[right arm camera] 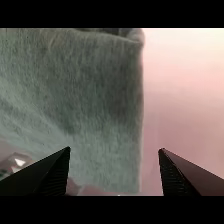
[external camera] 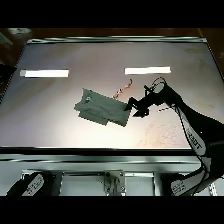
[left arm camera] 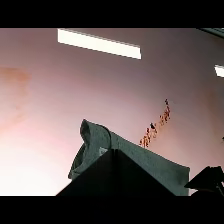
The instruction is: Fold the shirts.
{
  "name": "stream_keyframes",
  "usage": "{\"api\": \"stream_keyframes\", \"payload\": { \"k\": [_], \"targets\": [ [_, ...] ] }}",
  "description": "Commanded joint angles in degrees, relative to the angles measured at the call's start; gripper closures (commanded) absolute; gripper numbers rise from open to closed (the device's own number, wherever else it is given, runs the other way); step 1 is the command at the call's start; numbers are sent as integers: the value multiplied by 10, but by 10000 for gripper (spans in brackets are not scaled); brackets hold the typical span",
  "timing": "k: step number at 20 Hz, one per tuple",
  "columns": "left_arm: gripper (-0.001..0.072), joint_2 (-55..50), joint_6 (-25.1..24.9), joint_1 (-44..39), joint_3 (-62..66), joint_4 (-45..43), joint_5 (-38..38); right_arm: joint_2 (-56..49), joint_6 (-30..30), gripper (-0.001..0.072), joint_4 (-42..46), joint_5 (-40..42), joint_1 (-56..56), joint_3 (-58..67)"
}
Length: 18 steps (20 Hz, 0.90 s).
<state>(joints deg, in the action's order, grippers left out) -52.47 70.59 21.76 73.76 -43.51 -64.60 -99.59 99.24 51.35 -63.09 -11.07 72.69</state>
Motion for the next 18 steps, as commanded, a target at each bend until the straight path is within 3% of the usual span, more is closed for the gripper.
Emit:
{"api": "stream_keyframes", "payload": {
  "k": [1,3,4,6,13,18],
  "targets": [
    [675,0,0,0,0,23,1,-26,9,41,-40,49,-28,-2],
    [675,1,0,0,0,25,10,-41,9,55,-50,49,-44,-2],
    [675,1,0,0,0,25,18,-44,8,195,-49,50,-49,-2],
    [675,1,0,0,0,25,27,-44,7,652,-49,59,-50,-2],
    [675,1,2,0,0,25,27,39,-127,649,-45,42,78,52],
    [675,0,5,-12,0,25,56,125,-132,650,-24,-36,292,73]
  ]
}}
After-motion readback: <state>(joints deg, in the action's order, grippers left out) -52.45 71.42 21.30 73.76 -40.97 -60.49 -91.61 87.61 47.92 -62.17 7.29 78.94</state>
